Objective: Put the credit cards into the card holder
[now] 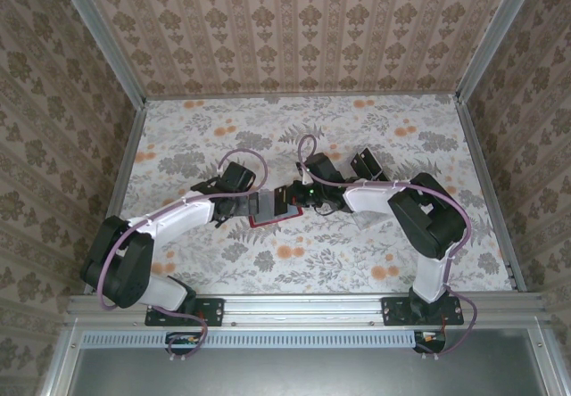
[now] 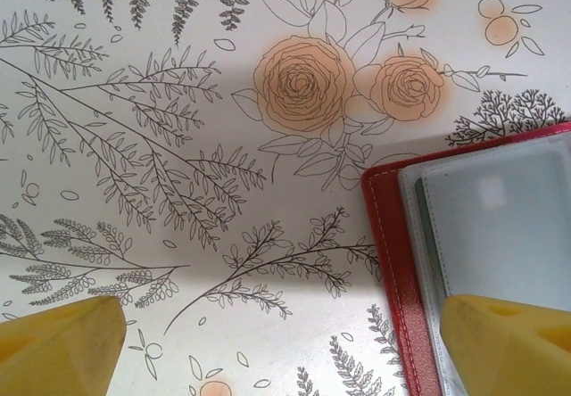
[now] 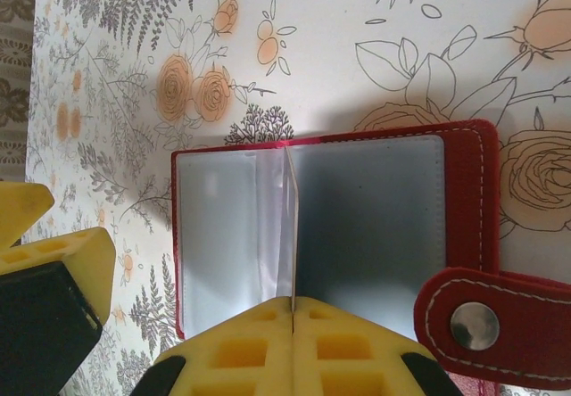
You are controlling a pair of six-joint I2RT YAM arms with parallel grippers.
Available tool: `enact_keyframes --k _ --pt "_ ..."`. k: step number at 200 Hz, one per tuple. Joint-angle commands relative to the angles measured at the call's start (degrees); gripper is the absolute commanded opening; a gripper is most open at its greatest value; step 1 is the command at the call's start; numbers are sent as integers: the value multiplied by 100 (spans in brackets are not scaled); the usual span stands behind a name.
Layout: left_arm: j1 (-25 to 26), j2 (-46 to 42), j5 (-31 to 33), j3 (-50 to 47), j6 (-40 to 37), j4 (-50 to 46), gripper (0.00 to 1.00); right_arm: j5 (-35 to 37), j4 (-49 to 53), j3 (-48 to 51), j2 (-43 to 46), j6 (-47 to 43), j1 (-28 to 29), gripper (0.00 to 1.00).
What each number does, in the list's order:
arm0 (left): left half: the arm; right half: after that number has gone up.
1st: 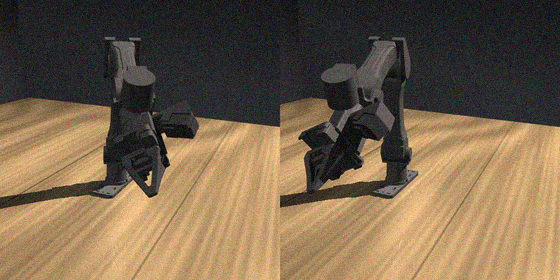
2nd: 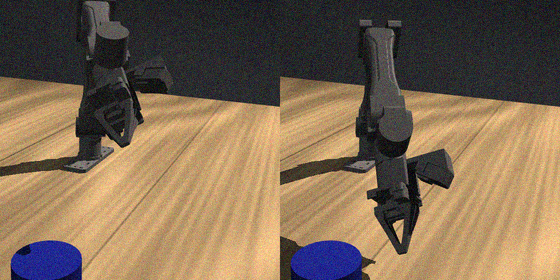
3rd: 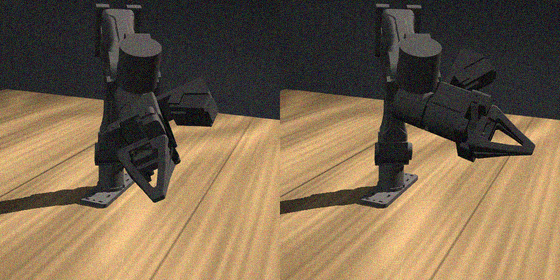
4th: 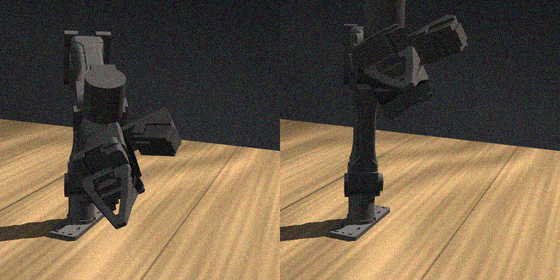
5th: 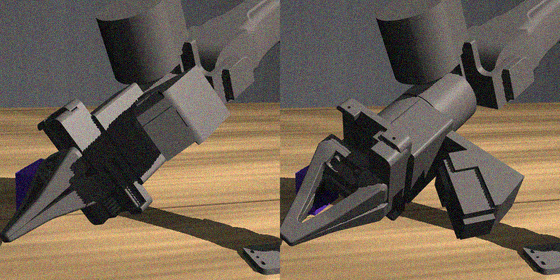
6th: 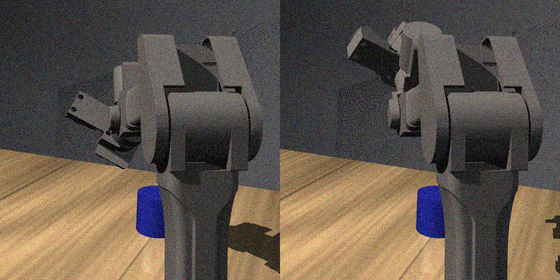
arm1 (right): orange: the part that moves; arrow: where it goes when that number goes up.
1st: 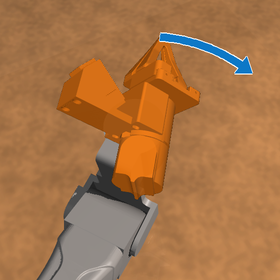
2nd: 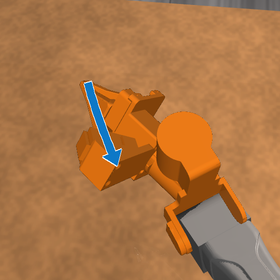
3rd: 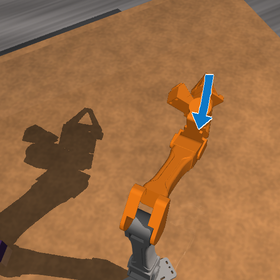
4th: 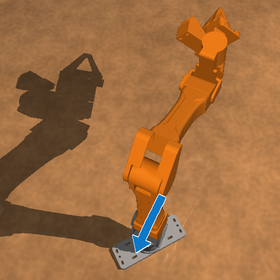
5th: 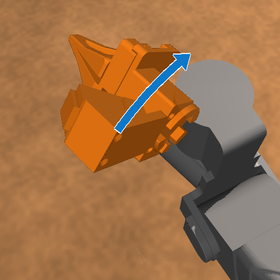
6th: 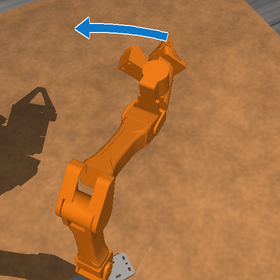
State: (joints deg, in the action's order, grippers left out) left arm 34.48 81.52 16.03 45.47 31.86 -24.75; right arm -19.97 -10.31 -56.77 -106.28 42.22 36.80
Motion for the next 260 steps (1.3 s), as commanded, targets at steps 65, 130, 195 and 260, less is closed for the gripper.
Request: enact_keyframes --k 65,130,195,260 --pt "-46 54 -329 157 -206 -57 100 295 -470 200 -163 768 534 0" --pt "-69 272 -544 15 -458 281 100 441 -314 339 200 735 410 0" --pt "-121 512 -462 -287 -452 471 100 382 -352 373 273 854 359 0" --pt "-248 401 -441 -596 -402 513 100 117 -860 493 330 972 121 0"
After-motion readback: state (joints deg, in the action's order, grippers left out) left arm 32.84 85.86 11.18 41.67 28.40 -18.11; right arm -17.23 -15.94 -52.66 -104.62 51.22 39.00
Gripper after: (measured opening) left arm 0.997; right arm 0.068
